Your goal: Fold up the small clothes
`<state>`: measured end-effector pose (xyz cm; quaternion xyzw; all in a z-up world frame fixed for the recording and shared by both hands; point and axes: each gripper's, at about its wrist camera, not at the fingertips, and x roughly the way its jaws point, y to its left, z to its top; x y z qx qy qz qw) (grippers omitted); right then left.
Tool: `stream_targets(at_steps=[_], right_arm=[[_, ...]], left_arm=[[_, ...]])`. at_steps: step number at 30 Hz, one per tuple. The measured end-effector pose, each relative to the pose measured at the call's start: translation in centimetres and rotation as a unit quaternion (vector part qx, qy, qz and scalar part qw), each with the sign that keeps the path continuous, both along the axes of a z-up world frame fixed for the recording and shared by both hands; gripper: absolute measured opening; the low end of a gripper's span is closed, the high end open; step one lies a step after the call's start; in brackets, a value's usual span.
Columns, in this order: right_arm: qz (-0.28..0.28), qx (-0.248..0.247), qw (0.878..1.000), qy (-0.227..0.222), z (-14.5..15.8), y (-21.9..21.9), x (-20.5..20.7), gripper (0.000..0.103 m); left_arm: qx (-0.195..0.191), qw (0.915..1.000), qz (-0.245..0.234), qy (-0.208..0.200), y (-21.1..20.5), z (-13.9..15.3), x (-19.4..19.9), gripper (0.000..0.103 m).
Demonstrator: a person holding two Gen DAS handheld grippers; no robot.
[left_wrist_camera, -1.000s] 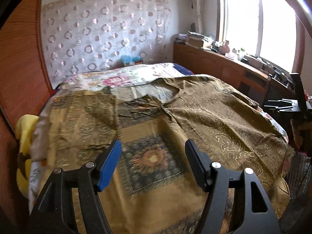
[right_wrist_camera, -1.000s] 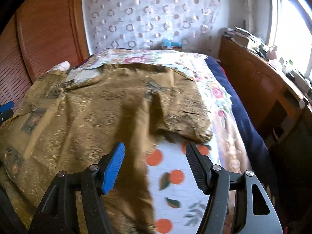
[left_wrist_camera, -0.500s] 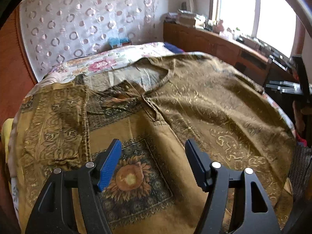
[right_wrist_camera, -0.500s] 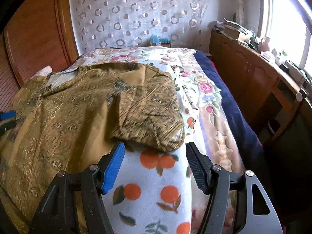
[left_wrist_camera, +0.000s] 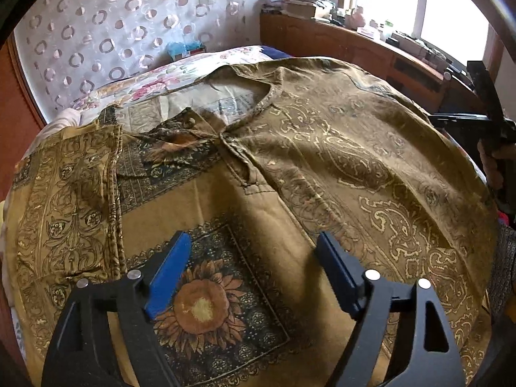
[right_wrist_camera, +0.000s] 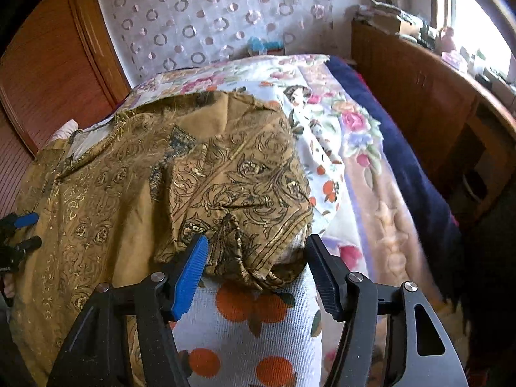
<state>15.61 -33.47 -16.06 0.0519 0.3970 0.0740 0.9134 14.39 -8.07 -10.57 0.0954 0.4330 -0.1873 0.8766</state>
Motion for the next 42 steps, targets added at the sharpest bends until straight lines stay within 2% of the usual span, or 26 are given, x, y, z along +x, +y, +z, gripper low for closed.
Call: stream_targets(at_steps=[5,11,13,14,23,29,34,39,42], right_arm=[[0.001,-0.002,1.0,0.002,0.3,-0.6,-0.2,0.058],[-0.011,-0.028,0.999,-0.016,0.8,-0.6,-0.7,0.035],[-0.014,-0.045,0.999,-0.026,0.9,-0.4,-1.0,0.014],[-0.009,-0.039,0.999,-0.03,1.0,-0.4,-1.0,0.012],[-0.009,-0.023,0.995,-0.096,3.7,0.8,-1.8,0.009],[0.025,-0.024,0.992,-0.118,4.7,4.0,-1.9,0.009],[0.067,-0.026,0.991,-0.117,4.0,6.8,-1.9,0.009],[0.102,-0.035,0.99,-0.088,1.6,9.4,-1.8,0.009],[0.111,-0.026,0.991,-0.073,0.7,9.5,-1.7,0.009]], left_arm=[[0.002,1.0,-0.007,0.004,-0.2,-0.1,0.1,0.09],[0.005,1.0,0.004,-0.007,-0.2,0.1,0.0,0.089],[-0.001,0.9998,0.009,-0.018,0.1,0.5,-0.2,0.09],[-0.008,0.9996,0.014,-0.024,0.4,0.8,-0.4,0.09],[-0.054,0.994,0.048,-0.083,2.5,4.9,-3.1,0.09],[-0.067,0.9895,0.059,-0.114,3.4,6.9,-4.7,0.09],[-0.07,0.9867,0.062,-0.132,3.7,7.8,-5.5,0.09],[-0.074,0.9858,0.061,-0.137,3.8,7.9,-6.0,0.09],[-0.076,0.9856,0.06,-0.138,3.8,7.9,-6.2,0.09]])
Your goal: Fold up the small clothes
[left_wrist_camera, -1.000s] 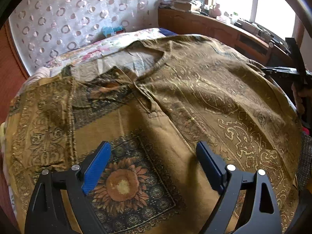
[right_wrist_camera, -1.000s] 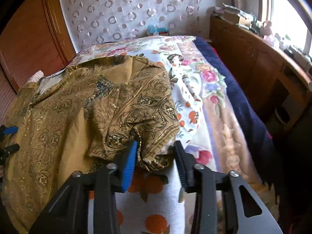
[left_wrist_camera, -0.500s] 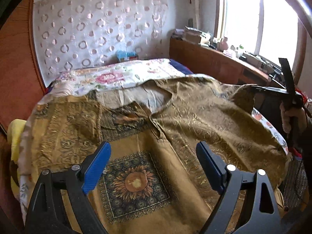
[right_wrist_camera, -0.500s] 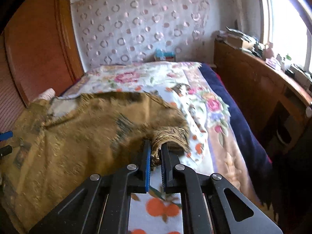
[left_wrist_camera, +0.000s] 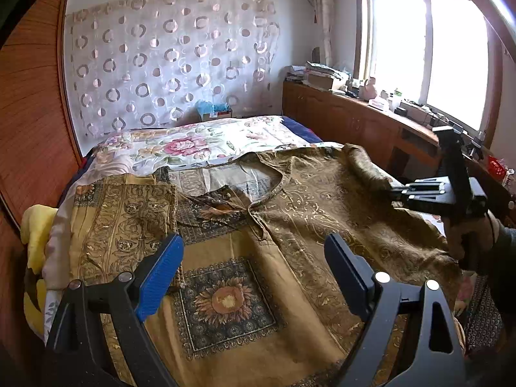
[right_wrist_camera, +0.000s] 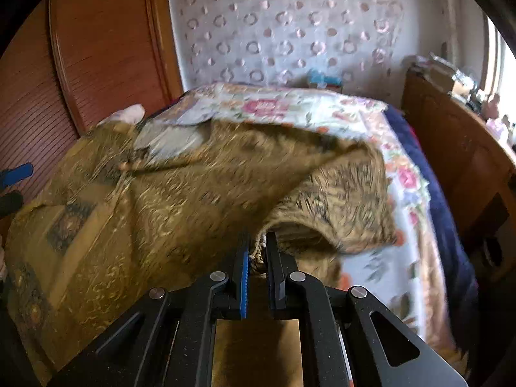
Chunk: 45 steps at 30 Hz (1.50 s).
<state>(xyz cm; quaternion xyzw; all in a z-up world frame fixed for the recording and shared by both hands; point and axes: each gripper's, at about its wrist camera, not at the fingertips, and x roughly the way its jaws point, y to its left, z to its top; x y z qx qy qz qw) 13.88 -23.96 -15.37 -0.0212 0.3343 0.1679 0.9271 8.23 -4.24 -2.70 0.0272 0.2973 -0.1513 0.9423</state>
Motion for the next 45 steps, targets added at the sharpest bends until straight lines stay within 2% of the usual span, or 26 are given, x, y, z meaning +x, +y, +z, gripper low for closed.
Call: stream_targets(at_steps=[5,7,10,15,25,28,30,33,39,42,44,45], right_arm=[[-0.001,-0.005,1.0,0.009,-0.3,0.1,0.1,0.009],[0.001,-0.002,1.0,0.015,-0.3,-0.1,-0.3,0.021],[0.008,0.011,1.0,0.019,0.0,-0.3,-0.5,0.031],[-0.002,0.019,1.0,0.007,0.8,-1.1,-1.5,0.035],[-0.056,0.028,0.998,-0.024,2.0,-4.1,-2.2,0.046],[-0.074,0.04,0.996,-0.027,1.9,-5.2,-1.3,0.049],[-0.099,0.026,0.994,-0.031,1.2,-5.7,0.0,0.051],[-0.128,0.002,0.992,0.003,-0.6,-6.4,3.0,0.051],[-0.121,0.006,0.991,0.059,-2.9,-6.4,7.4,0.051],[-0.115,0.001,0.992,0.058,-2.6,-6.1,8.2,0.05],[-0.104,0.004,0.993,0.06,-2.6,-6.2,8.7,0.04],[-0.098,0.002,0.993,0.059,-2.6,-6.2,8.7,0.026]], left_arm=[[-0.002,1.0,-0.001,0.002,0.0,-0.1,-0.2,0.09],[-0.004,1.0,-0.001,0.001,0.0,-0.2,-0.2,0.09],[-0.005,1.0,0.0,0.003,-0.3,-0.4,-0.4,0.09],[-0.008,1.0,-0.002,0.003,-0.6,-0.7,-0.7,0.09],[-0.015,0.9999,-0.007,0.0,-0.6,-0.6,-1.2,0.09],[-0.016,0.9999,-0.007,0.0,-0.7,-0.6,-1.3,0.09],[-0.016,0.9998,-0.008,0.001,-0.7,-0.6,-1.3,0.09],[-0.014,0.9999,-0.008,0.005,-0.8,-0.9,-1.2,0.09],[-0.015,0.9998,-0.007,0.008,-1.0,-1.2,-1.2,0.09],[-0.015,0.9998,-0.008,0.008,-1.0,-1.2,-1.2,0.09],[-0.016,0.9998,-0.008,0.008,-1.0,-1.2,-1.2,0.09],[-0.016,0.9998,-0.008,0.008,-1.0,-1.2,-1.2,0.09]])
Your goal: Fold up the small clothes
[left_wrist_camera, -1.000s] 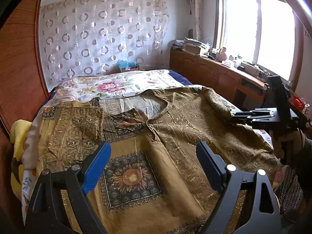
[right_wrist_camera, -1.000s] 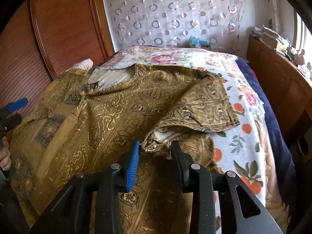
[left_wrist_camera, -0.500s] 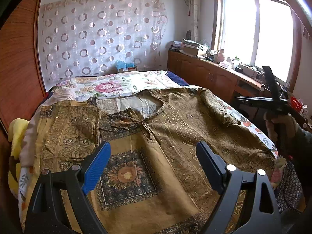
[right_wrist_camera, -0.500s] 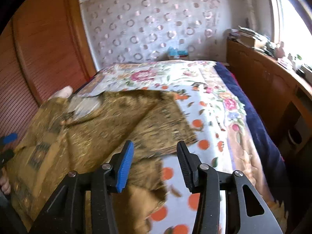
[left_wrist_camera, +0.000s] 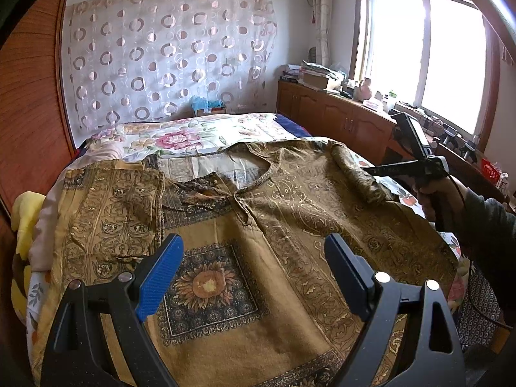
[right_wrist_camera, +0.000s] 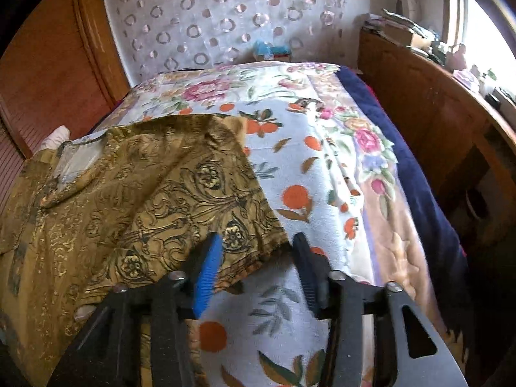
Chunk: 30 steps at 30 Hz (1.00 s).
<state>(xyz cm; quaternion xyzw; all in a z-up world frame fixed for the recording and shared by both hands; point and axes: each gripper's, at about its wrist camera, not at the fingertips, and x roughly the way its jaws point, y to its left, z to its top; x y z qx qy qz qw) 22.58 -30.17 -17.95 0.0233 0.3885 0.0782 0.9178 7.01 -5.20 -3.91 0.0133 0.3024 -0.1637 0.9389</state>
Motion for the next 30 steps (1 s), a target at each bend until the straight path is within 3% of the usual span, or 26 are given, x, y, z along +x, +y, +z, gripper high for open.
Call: stream_targets(at_steps=[1,2,12,14,16,22,30], right_arm=[[0.009,-0.004,1.0,0.0,0.1,0.0,-0.1,0.014],[0.021,-0.001,1.0,0.002,0.1,0.3,0.0,0.009],[0.111,0.011,0.992,-0.068,4.5,5.6,-0.6,0.008],[0.113,0.008,0.991,-0.07,5.1,6.6,-0.7,0.011],[0.107,0.003,0.991,-0.074,5.4,6.8,-0.8,0.03],[0.084,-0.022,0.993,-0.084,4.4,5.8,-1.5,0.036],[0.028,-0.063,0.998,0.001,-0.3,3.8,1.3,0.036]], left_arm=[[0.001,1.0,0.001,0.0,0.0,0.0,0.0,0.09],[0.001,1.0,0.001,0.0,0.0,0.0,0.0,0.09],[-0.004,0.9999,0.01,0.001,0.9,-0.6,0.1,0.09],[-0.006,0.9999,0.013,0.001,1.2,-0.6,0.1,0.09],[-0.008,0.9999,0.014,0.001,1.4,-0.6,0.0,0.09],[-0.011,0.9998,0.019,0.001,1.7,-0.6,0.2,0.09],[-0.008,0.9998,0.018,0.004,1.8,-0.8,0.3,0.09]])
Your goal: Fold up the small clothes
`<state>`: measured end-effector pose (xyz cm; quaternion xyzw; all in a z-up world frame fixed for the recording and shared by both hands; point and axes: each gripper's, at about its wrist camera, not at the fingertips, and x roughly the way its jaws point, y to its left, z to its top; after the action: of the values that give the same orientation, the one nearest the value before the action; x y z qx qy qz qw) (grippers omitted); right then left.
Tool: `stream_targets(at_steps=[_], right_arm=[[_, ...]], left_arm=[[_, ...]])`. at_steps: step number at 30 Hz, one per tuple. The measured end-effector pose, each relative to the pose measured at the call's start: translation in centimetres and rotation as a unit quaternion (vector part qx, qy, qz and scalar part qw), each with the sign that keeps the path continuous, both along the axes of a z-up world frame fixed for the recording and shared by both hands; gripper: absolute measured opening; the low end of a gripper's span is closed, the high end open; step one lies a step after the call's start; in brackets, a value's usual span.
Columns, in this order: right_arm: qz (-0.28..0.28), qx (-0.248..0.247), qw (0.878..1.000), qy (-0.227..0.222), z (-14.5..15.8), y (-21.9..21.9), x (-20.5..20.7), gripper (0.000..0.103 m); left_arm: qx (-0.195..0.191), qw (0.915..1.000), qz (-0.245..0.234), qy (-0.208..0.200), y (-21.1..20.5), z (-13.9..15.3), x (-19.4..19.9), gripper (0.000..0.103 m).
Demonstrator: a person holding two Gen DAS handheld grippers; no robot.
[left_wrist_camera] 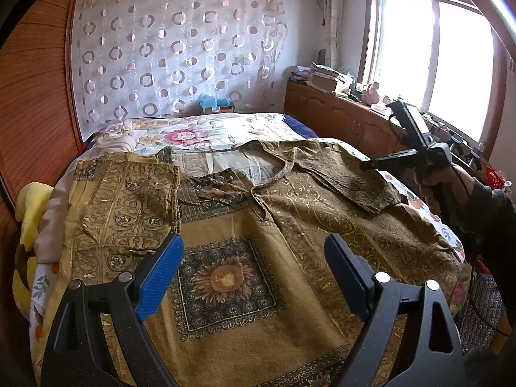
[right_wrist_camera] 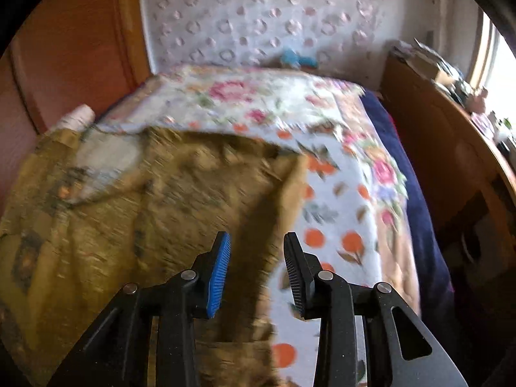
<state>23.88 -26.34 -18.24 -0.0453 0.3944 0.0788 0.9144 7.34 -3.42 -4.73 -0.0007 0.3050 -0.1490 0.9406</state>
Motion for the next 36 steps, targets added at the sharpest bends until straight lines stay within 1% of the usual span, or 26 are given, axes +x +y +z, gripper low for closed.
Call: stream_targets(at_steps=[3,4,5,6,7,8,9,11,16,17,18,19,20,21,23,27,29,30,34,35,36], right_arm=[[0.002,0.01,1.0,0.015,-1.1,-0.3,0.8,0.035],[0.008,0.018,1.0,0.018,-1.3,-0.4,1.0,0.022],[0.017,0.026,0.999,0.019,-1.5,-0.5,1.1,0.013],[0.024,0.033,0.999,0.016,-1.4,-0.6,1.2,0.006],[0.023,0.034,0.999,0.005,-1.0,-0.9,1.2,0.004],[0.011,0.027,1.0,-0.011,-0.7,-1.3,1.1,0.003],[-0.006,0.017,1.0,-0.019,-0.5,-2.2,1.0,0.003],[-0.041,0.004,0.999,-0.017,-0.8,-3.6,1.2,0.003],[-0.034,0.017,0.999,-0.018,-1.4,-4.9,1.9,0.004],[-0.031,0.027,0.999,-0.023,-1.3,-5.0,2.0,0.004],[-0.026,0.037,0.999,-0.027,-1.1,-5.1,2.1,0.012],[-0.022,0.042,0.998,-0.03,-1.2,-5.4,2.5,0.029],[-0.018,0.046,0.998,-0.033,-1.2,-5.6,2.7,0.037],[-0.012,0.049,0.998,-0.036,-1.2,-5.7,2.9,0.048],[0.004,0.056,0.998,-0.035,-2.0,-5.5,3.6,0.049],[0.02,0.042,0.999,-0.02,-3.1,-5.5,5.2,0.049],[0.026,0.037,0.999,-0.015,-3.3,-5.7,5.9,0.049],[0.029,0.038,0.999,-0.013,-3.4,-5.8,6.2,0.049],[0.04,0.033,0.999,-0.006,-3.6,-5.8,6.9,0.049],[0.04,0.029,0.999,-0.009,-3.7,-5.8,7.0,0.049],[0.041,0.022,0.999,-0.013,-3.8,-5.6,7.1,0.05]], left_arm=[[0.002,1.0,0.0,0.001,0.0,-0.1,0.1,0.09],[0.003,1.0,0.001,0.002,0.1,-0.1,0.2,0.09],[0.006,1.0,0.002,0.002,0.1,-0.2,0.2,0.09],[0.009,0.9999,0.004,0.002,0.2,-0.2,0.4,0.09],[0.01,0.9999,0.005,0.003,0.3,-0.2,0.5,0.09],[0.011,0.9999,0.007,0.003,0.6,-0.2,0.7,0.09],[0.011,0.9999,0.009,0.004,0.8,-0.1,0.9,0.09],[0.012,0.9998,0.016,0.008,1.5,-0.1,1.5,0.09],[0.023,0.9991,0.032,0.016,3.3,-0.3,3.1,0.09],[0.026,0.9987,0.039,0.017,3.9,-0.2,3.6,0.09],[0.027,0.9985,0.044,0.018,4.3,-0.2,4.1,0.09],[0.029,0.9982,0.049,0.02,4.8,-0.2,4.6,0.09],[0.03,0.9979,0.054,0.021,5.3,-0.2,5.0,0.09],[0.033,0.9974,0.06,0.023,5.8,-0.2,5.6,0.09],[0.04,0.9961,0.074,0.025,7.1,-0.2,6.8,0.09],[0.05,0.9937,0.096,0.028,9.7,-0.3,8.7,0.09],[0.054,0.9922,0.107,0.033,11.0,-0.3,9.7,0.084],[0.055,0.9915,0.112,0.038,11.6,-0.4,10.3,0.083],[0.052,0.9891,0.127,0.052,14.2,-0.9,12.5,0.07],[0.052,0.9884,0.131,0.057,14.8,-1.2,13.0,0.066],[0.052,0.9878,0.133,0.062,15.3,-1.3,13.6,0.064]])
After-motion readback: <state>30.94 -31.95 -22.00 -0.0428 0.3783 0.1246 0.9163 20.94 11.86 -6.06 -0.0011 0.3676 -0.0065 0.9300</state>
